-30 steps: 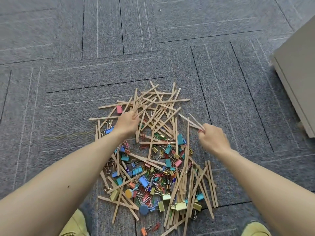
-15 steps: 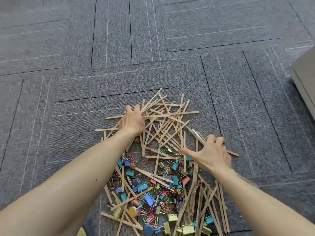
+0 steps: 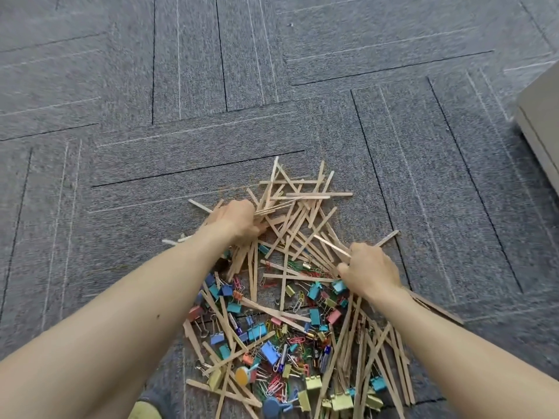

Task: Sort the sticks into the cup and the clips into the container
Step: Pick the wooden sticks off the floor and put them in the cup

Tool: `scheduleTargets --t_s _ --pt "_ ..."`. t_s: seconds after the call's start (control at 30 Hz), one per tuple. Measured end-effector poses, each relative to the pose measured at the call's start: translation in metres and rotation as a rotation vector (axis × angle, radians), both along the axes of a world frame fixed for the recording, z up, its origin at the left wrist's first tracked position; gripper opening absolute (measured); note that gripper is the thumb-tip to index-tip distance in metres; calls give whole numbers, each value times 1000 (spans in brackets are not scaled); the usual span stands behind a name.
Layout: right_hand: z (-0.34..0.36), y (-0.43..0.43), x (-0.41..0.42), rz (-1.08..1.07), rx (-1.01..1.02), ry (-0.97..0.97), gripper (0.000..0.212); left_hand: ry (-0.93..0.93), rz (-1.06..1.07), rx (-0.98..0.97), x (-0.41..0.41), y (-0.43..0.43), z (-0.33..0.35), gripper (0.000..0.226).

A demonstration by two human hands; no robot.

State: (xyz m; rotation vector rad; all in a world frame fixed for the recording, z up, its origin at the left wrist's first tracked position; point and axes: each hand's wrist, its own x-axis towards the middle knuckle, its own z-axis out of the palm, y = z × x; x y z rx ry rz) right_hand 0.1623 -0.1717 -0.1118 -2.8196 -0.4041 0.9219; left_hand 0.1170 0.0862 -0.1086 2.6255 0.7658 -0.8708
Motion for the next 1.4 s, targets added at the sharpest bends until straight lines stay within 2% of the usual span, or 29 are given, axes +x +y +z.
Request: scheduleTargets --t_s 0.17,0.3,0.47,0.6,0.8,0.9,1.07,1.13,1.23,1.3,1.4 --pt "3 5 -1 0 54 110 18 -14 -4 -213 -8 -6 1 15" --pt "12 7 3 -29 204 231 18 -93 90 -395 -11 -7 14 18" --pt "12 7 14 -240 405 374 15 -41 258 -591 -14 3 20 23" --pt "13 13 25 -402 431 303 18 -53 422 -683 -17 12 22 19" --pt "9 30 34 -328 340 149 21 -136 619 -805 -27 22 27 16" --pt "9 40 39 -300 322 97 24 -167 630 -767 -32 29 23 16" --pt "5 55 48 -185 267 71 31 -304 775 -694 -41 43 12 11" --pt "5 60 48 -153 240 64 34 -352 745 -609 -46 51 6 6" --pt "4 68 48 -122 171 54 32 -364 707 -526 -54 60 1 18" --pt "2 72 47 -128 143 41 45 -363 662 -452 -56 65 0 19" --pt "1 78 45 -181 126 22 56 -322 434 -260 -58 68 1 6"
